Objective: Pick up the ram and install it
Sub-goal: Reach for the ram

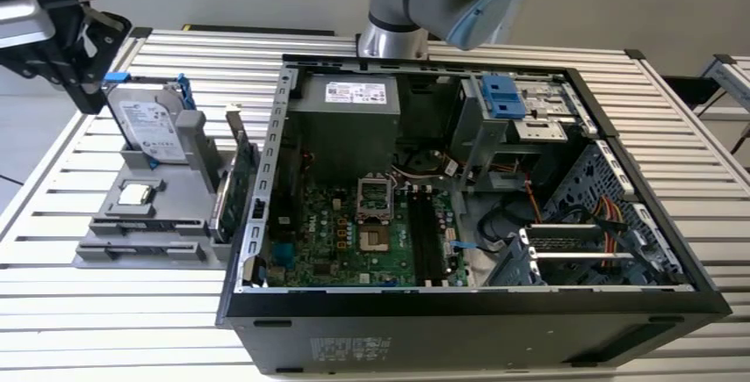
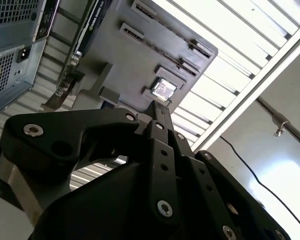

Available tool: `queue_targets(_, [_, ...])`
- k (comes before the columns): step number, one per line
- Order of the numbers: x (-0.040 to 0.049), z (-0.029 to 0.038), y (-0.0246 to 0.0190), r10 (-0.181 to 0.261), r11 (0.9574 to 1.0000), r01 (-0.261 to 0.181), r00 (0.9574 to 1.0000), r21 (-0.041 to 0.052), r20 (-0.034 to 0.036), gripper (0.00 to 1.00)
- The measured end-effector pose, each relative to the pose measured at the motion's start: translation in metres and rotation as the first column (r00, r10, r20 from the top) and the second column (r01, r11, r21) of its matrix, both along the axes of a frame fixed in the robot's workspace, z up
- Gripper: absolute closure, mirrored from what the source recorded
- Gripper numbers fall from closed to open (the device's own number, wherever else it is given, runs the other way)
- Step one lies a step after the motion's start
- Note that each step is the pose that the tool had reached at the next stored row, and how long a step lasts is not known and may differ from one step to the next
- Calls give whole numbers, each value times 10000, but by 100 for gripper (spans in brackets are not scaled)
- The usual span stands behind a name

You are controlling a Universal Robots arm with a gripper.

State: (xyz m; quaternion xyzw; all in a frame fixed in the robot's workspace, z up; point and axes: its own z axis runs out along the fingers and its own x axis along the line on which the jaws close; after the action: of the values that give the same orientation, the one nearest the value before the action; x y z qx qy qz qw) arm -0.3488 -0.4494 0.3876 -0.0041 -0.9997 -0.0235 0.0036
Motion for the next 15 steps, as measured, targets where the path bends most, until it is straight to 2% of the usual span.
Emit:
queue_targets(2, [0,-2,-39,0,10000,0,10000,0,0,100])
queue_targets(15, [0,-5,-180,1,10000,-1,10000,0,0,100])
